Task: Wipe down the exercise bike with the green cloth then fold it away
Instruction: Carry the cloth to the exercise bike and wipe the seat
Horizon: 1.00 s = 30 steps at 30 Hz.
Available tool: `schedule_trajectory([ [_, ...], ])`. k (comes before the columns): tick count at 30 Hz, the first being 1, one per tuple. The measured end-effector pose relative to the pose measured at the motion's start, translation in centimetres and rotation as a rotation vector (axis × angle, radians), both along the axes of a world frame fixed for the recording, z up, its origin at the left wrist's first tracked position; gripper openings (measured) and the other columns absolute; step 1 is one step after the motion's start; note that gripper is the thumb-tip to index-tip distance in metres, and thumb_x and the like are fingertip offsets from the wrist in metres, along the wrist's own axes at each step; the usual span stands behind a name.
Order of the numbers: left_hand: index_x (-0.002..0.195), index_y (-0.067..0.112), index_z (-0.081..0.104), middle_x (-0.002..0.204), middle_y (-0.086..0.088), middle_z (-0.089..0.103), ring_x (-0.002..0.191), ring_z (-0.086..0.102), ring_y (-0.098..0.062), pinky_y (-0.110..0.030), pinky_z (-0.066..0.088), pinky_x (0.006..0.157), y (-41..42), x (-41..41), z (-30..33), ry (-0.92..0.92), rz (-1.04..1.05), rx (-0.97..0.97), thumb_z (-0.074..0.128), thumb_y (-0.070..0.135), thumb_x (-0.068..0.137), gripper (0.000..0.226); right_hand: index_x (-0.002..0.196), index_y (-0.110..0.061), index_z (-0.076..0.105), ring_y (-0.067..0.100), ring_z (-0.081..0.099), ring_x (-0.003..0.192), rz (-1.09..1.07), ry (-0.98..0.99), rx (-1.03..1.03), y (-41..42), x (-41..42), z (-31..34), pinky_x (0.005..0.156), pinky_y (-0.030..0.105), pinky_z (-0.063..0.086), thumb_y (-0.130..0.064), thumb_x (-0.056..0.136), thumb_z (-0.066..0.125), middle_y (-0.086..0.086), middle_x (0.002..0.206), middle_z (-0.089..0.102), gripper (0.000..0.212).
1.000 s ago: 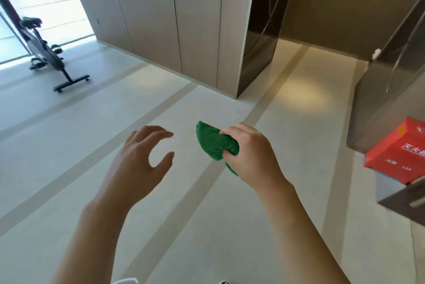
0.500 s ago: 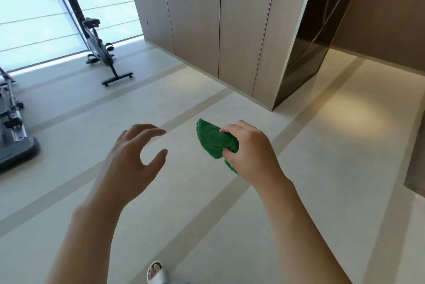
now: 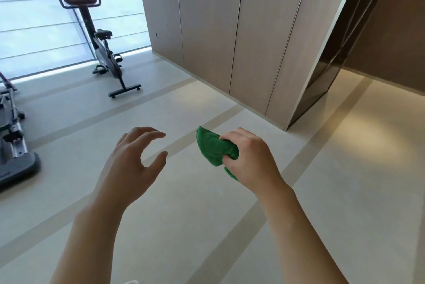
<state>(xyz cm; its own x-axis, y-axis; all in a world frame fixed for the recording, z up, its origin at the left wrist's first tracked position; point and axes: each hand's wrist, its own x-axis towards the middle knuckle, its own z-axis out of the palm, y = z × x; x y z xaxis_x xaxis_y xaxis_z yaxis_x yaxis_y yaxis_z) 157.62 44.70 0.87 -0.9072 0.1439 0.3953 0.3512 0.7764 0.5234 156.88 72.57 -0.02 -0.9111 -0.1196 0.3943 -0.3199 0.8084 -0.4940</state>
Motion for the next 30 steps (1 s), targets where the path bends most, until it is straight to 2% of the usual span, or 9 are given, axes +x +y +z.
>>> schedule_trajectory([
  [8,0.129,0.03,0.067,0.131,0.016,0.058,0.127,0.055,-0.013,-0.032,0.042,0.102,-7.2,-6.9,-0.5,-0.008,0.029,0.043,0.071,0.033,0.094,0.036,0.113,-0.024,0.073,0.011,0.059,0.09,0.036,-0.005,0.012,-7.7,-7.9,0.4,0.077,0.027,0.054,-0.007,0.076,0.073,-0.011,0.103,0.066,0.041],
  [15,0.127,0.031,0.068,0.13,0.017,0.058,0.126,0.054,-0.011,-0.029,0.04,0.102,-9.8,-13.0,-2.9,-0.053,0.096,0.091,0.071,0.033,0.093,0.035,0.112,-0.027,0.072,0.01,0.059,0.09,0.091,-0.049,0.04,-9.7,-16.1,-0.9,0.076,0.027,0.052,-0.009,0.076,0.072,-0.015,0.101,0.064,0.041],
  [19,0.127,0.031,0.068,0.13,0.019,0.057,0.126,0.054,-0.01,-0.028,0.04,0.101,-9.6,-17.6,-3.7,-0.068,0.147,0.079,0.071,0.033,0.093,0.034,0.113,-0.028,0.072,0.01,0.06,0.091,0.138,-0.069,0.039,-9.6,-22.2,-2.0,0.077,0.027,0.053,-0.009,0.076,0.071,-0.014,0.101,0.065,0.041],
  [24,0.127,0.032,0.067,0.13,0.021,0.056,0.125,0.054,-0.009,-0.027,0.04,0.101,-7.3,-24.9,-3.2,-0.071,0.195,0.047,0.07,0.036,0.094,0.033,0.113,-0.028,0.072,0.012,0.061,0.089,0.21,-0.079,0.01,-8.5,-31.1,-2.2,0.077,0.034,0.056,-0.007,0.077,0.071,-0.013,0.1,0.065,0.041],
  [30,0.129,0.034,0.065,0.13,0.024,0.054,0.124,0.052,-0.004,-0.023,0.038,0.099,-3.7,-33.3,-1.5,-0.057,0.249,0.008,0.069,0.038,0.095,0.035,0.113,-0.027,0.072,0.01,0.06,0.09,0.287,-0.071,-0.005,-6.2,-40.8,-1.4,0.077,0.031,0.056,-0.006,0.078,0.072,-0.014,0.1,0.064,0.041],
])
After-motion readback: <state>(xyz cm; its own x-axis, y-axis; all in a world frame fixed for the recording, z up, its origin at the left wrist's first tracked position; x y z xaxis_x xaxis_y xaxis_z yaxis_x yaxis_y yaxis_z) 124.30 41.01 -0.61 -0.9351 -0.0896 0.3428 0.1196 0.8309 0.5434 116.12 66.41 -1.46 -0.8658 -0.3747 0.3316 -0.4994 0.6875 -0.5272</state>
